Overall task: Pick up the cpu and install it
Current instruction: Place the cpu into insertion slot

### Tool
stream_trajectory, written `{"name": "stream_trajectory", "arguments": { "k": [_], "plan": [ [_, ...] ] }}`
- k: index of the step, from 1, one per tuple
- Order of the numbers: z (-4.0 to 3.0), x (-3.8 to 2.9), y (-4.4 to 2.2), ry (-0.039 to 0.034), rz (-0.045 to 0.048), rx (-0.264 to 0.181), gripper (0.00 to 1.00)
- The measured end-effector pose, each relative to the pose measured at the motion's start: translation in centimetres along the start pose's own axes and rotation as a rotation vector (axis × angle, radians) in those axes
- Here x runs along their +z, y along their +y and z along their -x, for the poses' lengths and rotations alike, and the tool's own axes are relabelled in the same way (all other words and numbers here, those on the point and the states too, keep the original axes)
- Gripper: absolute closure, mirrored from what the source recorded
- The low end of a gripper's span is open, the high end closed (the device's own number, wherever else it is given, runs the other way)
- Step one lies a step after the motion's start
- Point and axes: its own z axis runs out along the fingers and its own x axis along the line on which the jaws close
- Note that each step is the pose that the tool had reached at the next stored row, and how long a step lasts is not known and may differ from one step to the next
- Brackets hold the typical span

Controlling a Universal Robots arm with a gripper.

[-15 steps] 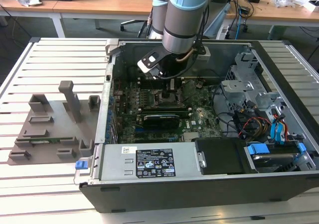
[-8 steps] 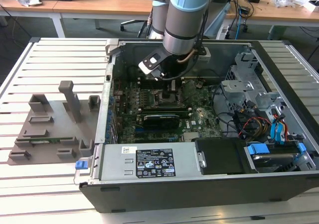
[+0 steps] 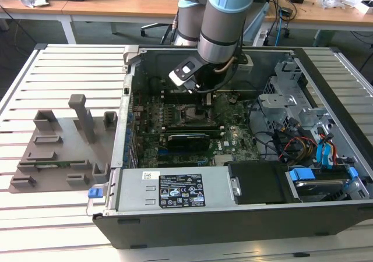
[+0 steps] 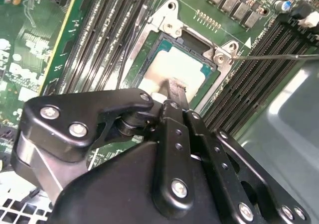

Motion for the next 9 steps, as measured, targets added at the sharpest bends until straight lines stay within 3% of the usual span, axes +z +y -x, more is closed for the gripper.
{"name": "stream_trajectory", "arguments": {
  "k": [1,4,8,9],
  "plan": [
    [0.00,-0.24,0.01,-0.0001,-0.0005,0.000,0.89],
    [-0.01,-1.90,-0.08,-0.0001,-0.0015,0.000,0.89],
    [-0.02,-3.55,-0.23,-0.0001,-0.0016,0.000,0.89],
    [-0.02,-4.41,-0.30,-0.0001,-0.0016,0.000,0.89]
  ]
}}
